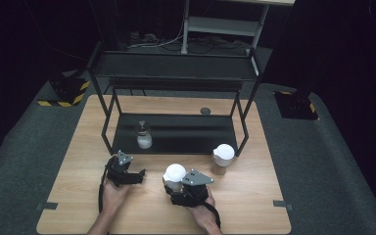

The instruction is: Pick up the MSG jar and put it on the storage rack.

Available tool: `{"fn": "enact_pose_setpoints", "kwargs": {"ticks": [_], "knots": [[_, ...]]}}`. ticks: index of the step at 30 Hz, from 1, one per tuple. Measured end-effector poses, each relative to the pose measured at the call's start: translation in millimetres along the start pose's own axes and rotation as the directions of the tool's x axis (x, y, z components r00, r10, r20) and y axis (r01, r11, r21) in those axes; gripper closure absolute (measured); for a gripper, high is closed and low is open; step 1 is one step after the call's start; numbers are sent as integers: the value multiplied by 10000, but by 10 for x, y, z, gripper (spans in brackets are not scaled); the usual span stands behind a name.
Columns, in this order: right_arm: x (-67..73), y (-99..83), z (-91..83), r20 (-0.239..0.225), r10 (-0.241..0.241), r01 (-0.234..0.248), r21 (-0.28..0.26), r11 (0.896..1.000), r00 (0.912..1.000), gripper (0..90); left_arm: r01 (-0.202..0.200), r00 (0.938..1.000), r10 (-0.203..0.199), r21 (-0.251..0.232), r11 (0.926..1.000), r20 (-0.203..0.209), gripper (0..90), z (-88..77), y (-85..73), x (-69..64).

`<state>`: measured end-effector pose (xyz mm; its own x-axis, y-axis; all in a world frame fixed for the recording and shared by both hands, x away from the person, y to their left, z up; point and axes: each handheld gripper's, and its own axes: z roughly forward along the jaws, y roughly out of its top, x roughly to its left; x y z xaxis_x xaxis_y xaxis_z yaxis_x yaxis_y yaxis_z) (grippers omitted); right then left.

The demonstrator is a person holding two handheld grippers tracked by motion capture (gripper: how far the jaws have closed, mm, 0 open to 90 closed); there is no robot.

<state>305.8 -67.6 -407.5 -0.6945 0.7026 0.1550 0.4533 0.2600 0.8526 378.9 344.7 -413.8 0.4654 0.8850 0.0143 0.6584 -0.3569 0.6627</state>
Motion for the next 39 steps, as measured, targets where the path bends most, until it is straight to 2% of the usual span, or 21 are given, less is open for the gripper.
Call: {"fn": "enact_pose_setpoints", "kwargs": {"ticks": [5, 9, 23, 27, 34, 39], "knots": [[-49, 39, -7, 145, -14, 14, 7, 10000, 9999, 311, 2, 10000, -2, -1, 10000, 3, 83, 0, 0, 1], [-135, 61, -20, 108, 179, -179, 46, 9998, 9998, 311, 10, 10000, -10, -4, 10000, 5, 84, 0, -1, 1], [-228, 147, -43, 223, 347, -342, -213, 9992, 9991, 311, -15, 10000, 15, -23, 10000, 17, 95, -3, -4, 4], [-256, 186, -37, 318, 534, -526, -249, 9983, 9981, 311, -15, 10000, 15, -25, 10000, 8, 95, -3, -5, 2], [-313, 272, -1, 367, 565, -553, -313, 9980, 9977, 311, -21, 10000, 21, -27, 10000, -6, 95, -3, -5, 0], [-304, 369, 58, 325, 442, -432, -288, 9986, 9985, 311, -23, 10000, 23, -29, 10000, -9, 97, -7, -8, -2]]}}
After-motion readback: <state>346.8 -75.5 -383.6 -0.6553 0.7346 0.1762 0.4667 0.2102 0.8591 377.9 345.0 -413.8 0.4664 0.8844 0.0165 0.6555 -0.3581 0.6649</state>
